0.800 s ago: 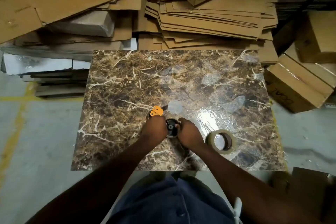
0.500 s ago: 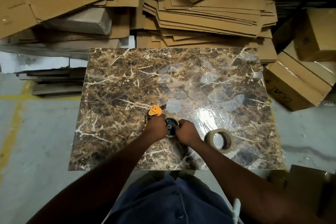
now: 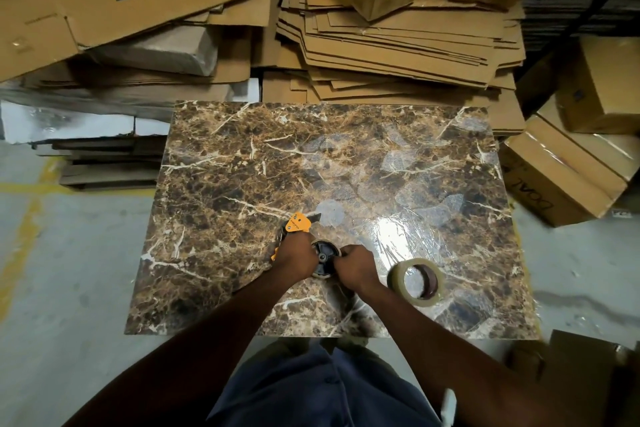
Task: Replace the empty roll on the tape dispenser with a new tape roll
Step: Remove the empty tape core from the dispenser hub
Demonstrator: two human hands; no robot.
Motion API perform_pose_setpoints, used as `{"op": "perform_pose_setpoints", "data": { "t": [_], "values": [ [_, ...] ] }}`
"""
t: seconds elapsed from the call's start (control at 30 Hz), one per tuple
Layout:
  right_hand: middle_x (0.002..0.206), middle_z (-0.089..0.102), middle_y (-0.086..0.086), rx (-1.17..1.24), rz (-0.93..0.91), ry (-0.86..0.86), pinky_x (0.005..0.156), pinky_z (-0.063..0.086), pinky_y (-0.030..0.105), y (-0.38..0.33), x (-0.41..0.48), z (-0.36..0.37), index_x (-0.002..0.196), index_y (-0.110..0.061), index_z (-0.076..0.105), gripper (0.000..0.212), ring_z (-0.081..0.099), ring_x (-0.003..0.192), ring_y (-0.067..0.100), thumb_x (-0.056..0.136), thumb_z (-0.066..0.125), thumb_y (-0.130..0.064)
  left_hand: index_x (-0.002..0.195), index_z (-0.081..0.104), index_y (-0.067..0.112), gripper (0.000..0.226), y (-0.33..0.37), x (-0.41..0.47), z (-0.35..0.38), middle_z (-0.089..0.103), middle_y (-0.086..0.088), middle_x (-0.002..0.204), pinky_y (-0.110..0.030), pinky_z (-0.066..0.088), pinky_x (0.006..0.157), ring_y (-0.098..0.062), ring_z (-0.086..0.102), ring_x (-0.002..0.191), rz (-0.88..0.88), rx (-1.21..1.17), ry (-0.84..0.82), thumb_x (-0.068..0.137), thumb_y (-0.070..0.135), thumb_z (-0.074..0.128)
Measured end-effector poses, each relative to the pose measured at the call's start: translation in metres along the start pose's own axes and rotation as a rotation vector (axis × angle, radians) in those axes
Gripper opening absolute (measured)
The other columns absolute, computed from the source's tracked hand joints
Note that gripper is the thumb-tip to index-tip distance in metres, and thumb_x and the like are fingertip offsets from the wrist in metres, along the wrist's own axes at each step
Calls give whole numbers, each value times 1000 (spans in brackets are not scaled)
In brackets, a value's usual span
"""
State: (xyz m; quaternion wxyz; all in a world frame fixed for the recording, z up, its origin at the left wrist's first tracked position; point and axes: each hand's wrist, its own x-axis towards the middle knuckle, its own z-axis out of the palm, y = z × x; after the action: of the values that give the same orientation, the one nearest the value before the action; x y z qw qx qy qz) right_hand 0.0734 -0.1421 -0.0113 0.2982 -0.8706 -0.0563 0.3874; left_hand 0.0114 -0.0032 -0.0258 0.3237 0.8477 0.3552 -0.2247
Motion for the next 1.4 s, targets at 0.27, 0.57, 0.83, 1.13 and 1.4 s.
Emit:
{"op": "perform_pose_setpoints", "data": {
  "t": [0.27,0.57,0.83,1.13,1.4],
  "values": [
    [50,46,1,201,80,38,52,32,31,2,7,3,52,-15,47,43,39,48,15,85,72,-27,112,73,11,25,5,-3,-4,74,-13,104,-38,55,74,-33,68,92,17,1,-5,90,12,62],
    [48,46,-2,47,96,79,45,29,28,-14,13,4,49,-16,48,41,41,45,12,82,71,-22,102,71,7,16,11,-3,-11,72,-18,102,-32,48,69,-36,67,95,-20,-7,-36,90,14,64],
    [44,46,-2,-2,80,80,45,29,25,-14,17,3,47,-15,53,39,41,42,13,80,72,-26,102,71,8,17,15,-6,-7,72,-15,100,-41,58,75,-34,68,93,-79,-65,35,86,11,66],
    [44,44,-1,-27,73,81,45,28,26,-16,18,2,47,-16,49,41,38,42,14,77,75,-28,106,67,10,26,18,-8,-5,72,-13,99,-45,61,75,-36,70,90,-113,-66,106,82,18,72],
    [56,47,2,56,81,25,50,27,30,-6,1,-3,60,-13,50,37,40,52,17,81,71,-36,118,68,7,30,14,-4,-16,69,-16,117,-36,55,77,-34,67,103,-43,42,-118,91,21,66]
  ]
}}
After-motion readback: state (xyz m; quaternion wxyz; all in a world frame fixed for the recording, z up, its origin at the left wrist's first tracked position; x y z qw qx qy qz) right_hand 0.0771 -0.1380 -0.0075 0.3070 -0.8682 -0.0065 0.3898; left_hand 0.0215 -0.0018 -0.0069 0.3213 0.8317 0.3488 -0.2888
